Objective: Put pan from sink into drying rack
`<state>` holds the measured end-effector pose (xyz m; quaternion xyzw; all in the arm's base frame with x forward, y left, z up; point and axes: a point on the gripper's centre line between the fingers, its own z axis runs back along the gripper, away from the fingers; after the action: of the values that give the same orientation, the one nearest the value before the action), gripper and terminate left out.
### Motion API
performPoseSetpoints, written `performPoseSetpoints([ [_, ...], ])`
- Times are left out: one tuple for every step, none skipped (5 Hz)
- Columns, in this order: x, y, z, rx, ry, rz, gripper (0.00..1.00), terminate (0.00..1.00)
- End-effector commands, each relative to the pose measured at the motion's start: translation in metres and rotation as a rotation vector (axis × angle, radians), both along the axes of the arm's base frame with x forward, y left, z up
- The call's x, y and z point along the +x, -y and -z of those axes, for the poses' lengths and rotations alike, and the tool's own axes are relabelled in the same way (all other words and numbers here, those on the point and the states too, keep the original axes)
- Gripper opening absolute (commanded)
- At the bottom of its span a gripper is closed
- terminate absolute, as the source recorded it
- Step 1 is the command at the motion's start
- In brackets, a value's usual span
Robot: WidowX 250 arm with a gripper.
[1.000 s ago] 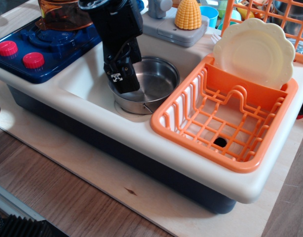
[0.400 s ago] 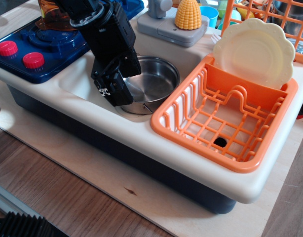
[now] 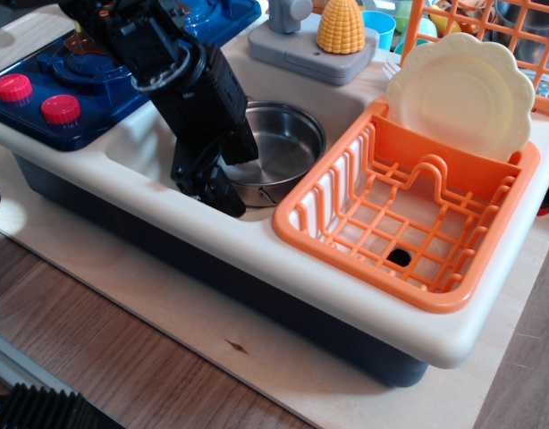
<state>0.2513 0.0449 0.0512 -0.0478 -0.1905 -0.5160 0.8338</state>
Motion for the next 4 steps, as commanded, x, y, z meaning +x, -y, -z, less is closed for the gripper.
performPoseSetpoints([
  [0.007, -0.001, 0.000, 0.017, 0.012, 0.036, 0.00, 0.00],
  [0.007, 0.004, -0.006, 0.027, -0.004, 0.021, 0.00, 0.00],
  [0.005, 0.014, -0.022, 0.051, -0.031, 0.000, 0.00, 0.00],
  [0.005, 0.025, -0.047, 0.080, -0.057, -0.033, 0.00, 0.00],
])
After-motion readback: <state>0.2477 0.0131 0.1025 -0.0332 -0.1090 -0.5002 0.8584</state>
